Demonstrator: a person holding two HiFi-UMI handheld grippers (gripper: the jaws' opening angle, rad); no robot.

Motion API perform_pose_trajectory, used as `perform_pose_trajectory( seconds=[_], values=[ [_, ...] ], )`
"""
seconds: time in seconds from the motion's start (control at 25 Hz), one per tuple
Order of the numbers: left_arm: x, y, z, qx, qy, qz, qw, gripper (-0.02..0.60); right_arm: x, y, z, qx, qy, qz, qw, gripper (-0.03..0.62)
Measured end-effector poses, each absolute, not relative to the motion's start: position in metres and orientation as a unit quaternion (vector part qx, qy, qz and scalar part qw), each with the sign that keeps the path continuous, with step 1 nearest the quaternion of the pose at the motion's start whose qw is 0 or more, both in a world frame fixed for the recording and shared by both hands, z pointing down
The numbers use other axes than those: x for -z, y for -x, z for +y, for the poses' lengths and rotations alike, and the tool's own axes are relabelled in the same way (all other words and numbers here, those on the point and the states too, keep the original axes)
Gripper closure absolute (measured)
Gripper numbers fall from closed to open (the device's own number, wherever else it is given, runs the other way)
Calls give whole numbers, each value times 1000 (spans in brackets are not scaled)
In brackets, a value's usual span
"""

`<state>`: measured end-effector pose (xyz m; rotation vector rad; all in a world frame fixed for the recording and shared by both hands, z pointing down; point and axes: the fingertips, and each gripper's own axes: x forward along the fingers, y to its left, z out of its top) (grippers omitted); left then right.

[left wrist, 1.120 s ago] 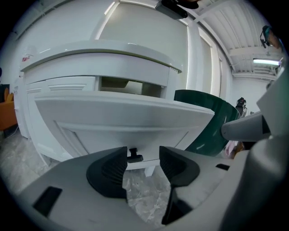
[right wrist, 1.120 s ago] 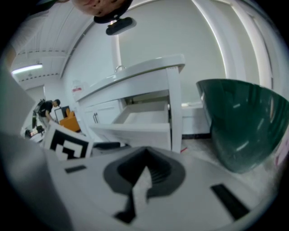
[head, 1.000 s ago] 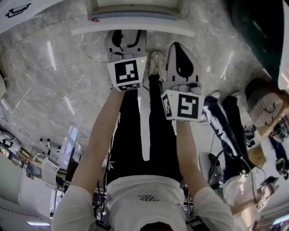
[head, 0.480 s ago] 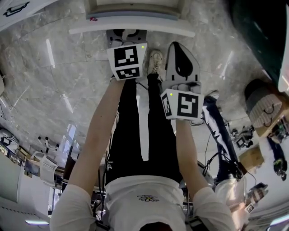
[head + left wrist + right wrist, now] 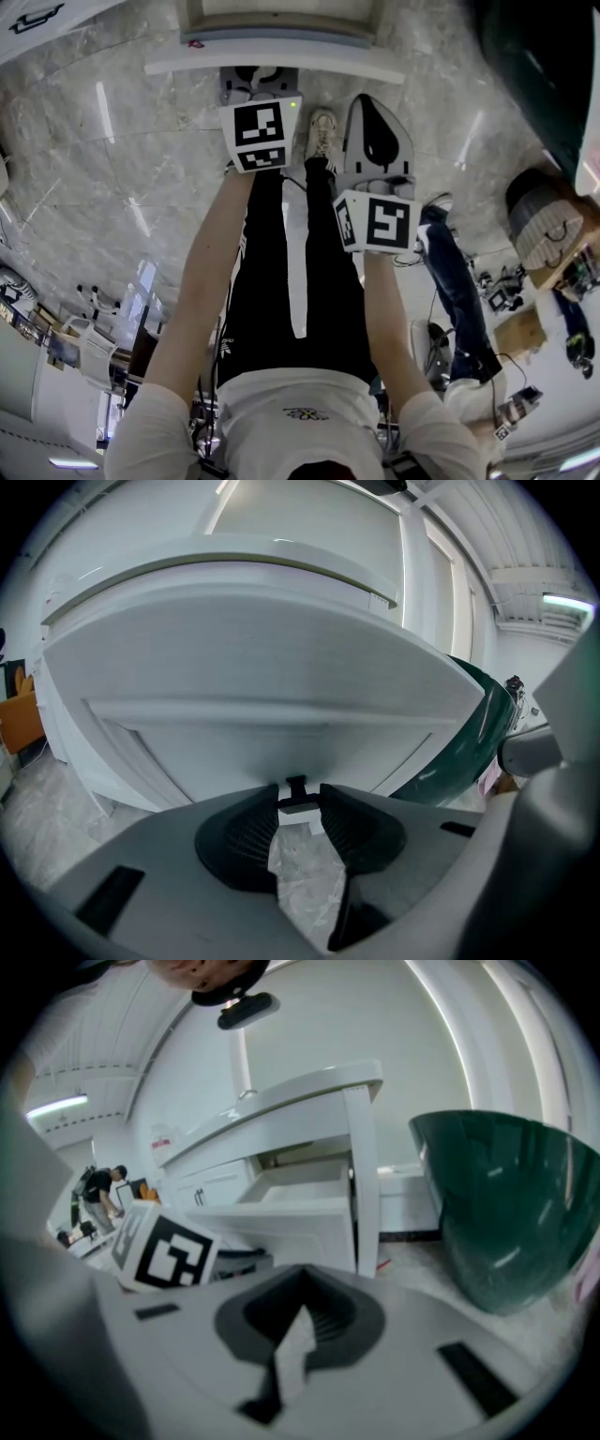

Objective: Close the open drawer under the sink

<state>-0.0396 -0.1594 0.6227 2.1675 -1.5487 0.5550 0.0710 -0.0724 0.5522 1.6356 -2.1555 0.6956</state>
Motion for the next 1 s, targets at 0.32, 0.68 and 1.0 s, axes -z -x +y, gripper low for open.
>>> perform_pose_trajectory(
  seconds=[0.32, 0.68, 1.0],
  values=[
    [-621, 42, -160, -201, -786, -549, 202, 425, -552, -69, -80, -239, -578, -760, 178, 565],
    [-596, 47, -153, -170, -793, -550, 197, 428, -553, -68, -83, -233, -572, -765, 180, 565],
    [-573, 47, -163, -159, -795, -547, 208, 426, -556, -72, -85, -242, -573, -761, 183, 565]
  ],
)
